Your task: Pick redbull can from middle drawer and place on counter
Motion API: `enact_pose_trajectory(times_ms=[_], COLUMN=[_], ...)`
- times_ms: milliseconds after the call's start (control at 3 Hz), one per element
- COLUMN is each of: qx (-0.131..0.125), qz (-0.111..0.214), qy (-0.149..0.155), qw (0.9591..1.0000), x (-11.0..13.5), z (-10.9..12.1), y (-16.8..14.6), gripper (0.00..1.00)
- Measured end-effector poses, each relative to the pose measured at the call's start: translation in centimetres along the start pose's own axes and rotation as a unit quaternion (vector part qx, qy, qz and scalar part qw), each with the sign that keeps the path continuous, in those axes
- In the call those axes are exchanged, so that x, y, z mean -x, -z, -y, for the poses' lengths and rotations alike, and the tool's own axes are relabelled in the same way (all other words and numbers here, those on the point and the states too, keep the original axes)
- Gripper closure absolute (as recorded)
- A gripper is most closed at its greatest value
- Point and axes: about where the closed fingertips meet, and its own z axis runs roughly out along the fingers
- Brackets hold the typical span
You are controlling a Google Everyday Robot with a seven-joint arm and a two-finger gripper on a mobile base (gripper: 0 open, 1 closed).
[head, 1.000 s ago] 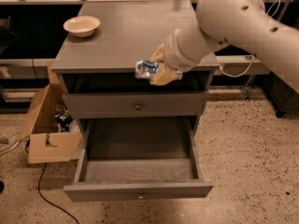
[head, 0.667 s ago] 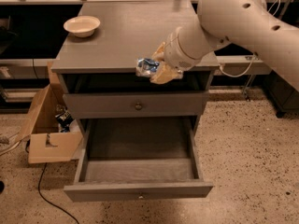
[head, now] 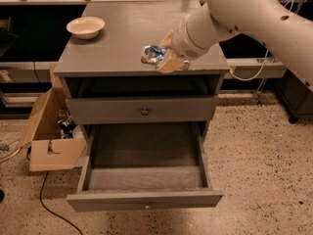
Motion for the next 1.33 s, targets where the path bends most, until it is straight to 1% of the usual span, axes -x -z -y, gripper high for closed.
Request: enact_pose_trajectory(times_ms=[333, 667, 1000, 1333], qx=[-0.060, -0.089, -0.095, -0.087], qz=[0.009, 0.007, -0.002, -0.011], qy=[-0.065, -0.139, -0.215, -0.265], qw=[0.9961, 0.9863, 0.9721, 0.9603], x=[-1.0, -2.3, -4.5, -6.5], z=[7.9, 12.4, 15.7, 17.6], y=[-0.6, -1.9, -4.6, -7.7], gripper=[1.00, 1.00, 1.00, 1.00])
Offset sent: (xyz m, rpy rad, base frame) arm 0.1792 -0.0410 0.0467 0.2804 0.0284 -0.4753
